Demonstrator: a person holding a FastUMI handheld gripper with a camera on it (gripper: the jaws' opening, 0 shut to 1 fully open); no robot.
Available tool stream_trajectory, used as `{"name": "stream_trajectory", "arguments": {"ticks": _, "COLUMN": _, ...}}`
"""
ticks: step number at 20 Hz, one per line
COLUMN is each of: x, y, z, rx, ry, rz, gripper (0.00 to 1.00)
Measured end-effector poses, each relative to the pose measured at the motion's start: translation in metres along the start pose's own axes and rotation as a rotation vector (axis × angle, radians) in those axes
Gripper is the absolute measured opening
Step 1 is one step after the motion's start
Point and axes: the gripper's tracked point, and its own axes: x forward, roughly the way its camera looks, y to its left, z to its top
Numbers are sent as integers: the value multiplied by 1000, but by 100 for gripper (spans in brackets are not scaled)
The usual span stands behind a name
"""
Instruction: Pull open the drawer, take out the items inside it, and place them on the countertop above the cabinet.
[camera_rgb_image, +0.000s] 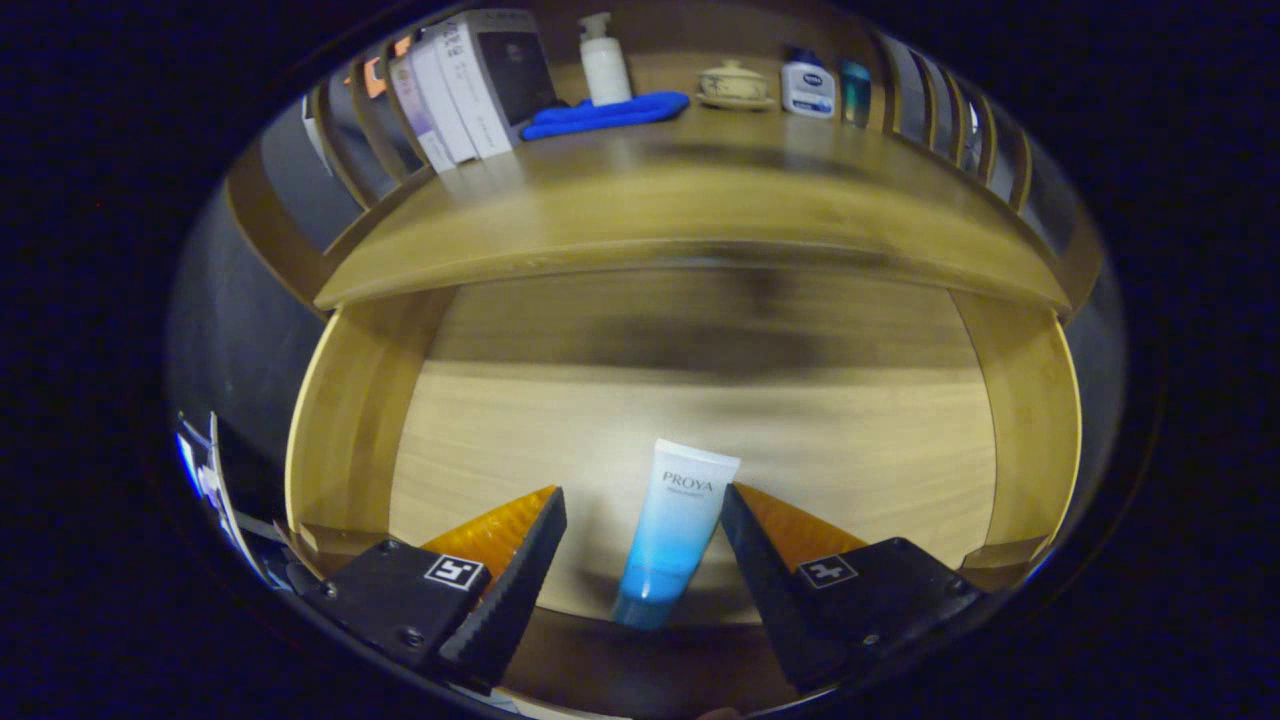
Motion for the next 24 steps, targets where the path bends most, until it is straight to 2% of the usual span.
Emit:
{"name": "stream_trajectory", "arguments": {"ticks": 7, "x": 12, "y": -6, "z": -6, "rx": 25, "ry": 125, "rz": -67, "gripper": 99}}
{"name": "stream_trajectory", "arguments": {"ticks": 14, "x": 19, "y": -10, "z": -6, "rx": 14, "ry": 162, "rz": -126, "gripper": 99}}
{"name": "stream_trajectory", "arguments": {"ticks": 17, "x": 22, "y": -13, "z": -5, "rx": 19, "ry": 164, "rz": -176, "gripper": 98}}
{"name": "stream_trajectory", "arguments": {"ticks": 19, "x": 23, "y": -16, "z": -4, "rx": 19, "ry": 157, "rz": -184, "gripper": 89}}
{"name": "stream_trajectory", "arguments": {"ticks": 21, "x": 23, "y": -20, "z": -5, "rx": 48, "ry": 142, "rz": -181, "gripper": 77}}
{"name": "stream_trajectory", "arguments": {"ticks": 24, "x": 21, "y": -21, "z": -4, "rx": 17, "ry": 131, "rz": -161, "gripper": 58}}
